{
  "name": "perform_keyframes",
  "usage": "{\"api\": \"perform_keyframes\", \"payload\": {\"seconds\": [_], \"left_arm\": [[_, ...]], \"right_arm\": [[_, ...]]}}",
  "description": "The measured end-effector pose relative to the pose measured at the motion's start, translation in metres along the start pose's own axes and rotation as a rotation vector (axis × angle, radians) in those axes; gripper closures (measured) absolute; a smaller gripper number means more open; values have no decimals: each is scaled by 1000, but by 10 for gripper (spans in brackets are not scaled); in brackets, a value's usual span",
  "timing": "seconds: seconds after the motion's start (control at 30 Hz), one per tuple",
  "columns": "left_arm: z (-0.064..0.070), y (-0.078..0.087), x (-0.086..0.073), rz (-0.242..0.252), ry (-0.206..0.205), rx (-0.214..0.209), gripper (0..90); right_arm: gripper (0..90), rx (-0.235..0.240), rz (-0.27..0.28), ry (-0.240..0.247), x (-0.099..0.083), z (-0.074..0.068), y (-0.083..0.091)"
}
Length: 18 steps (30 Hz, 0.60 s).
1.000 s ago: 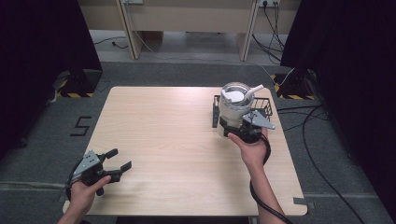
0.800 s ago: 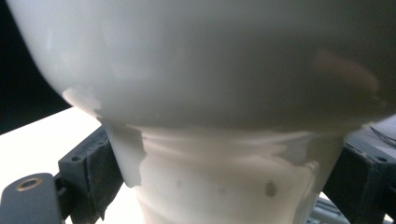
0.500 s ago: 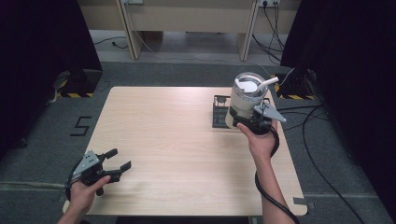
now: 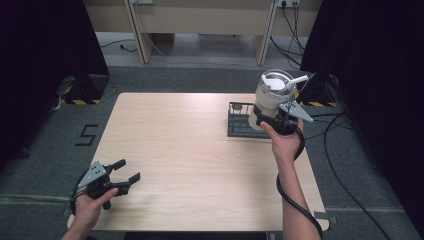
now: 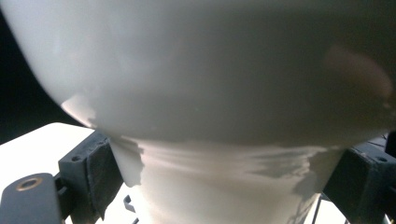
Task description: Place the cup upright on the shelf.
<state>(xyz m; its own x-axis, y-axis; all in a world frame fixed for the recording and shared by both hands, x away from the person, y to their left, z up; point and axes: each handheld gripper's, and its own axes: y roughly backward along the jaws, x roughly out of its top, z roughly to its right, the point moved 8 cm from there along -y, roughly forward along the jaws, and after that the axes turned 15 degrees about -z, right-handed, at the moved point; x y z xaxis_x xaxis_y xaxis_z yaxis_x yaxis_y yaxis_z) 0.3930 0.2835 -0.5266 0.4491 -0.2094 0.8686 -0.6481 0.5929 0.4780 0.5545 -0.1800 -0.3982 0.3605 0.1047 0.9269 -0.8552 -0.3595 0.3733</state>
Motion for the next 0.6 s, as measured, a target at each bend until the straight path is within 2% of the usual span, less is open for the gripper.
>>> {"api": "perform_keyframes", "payload": {"seconds": [0.6], "left_arm": [[-1, 0, -1, 1, 8, 1, 145]], "right_arm": [[115, -49, -11, -19, 14, 24, -21]]}}
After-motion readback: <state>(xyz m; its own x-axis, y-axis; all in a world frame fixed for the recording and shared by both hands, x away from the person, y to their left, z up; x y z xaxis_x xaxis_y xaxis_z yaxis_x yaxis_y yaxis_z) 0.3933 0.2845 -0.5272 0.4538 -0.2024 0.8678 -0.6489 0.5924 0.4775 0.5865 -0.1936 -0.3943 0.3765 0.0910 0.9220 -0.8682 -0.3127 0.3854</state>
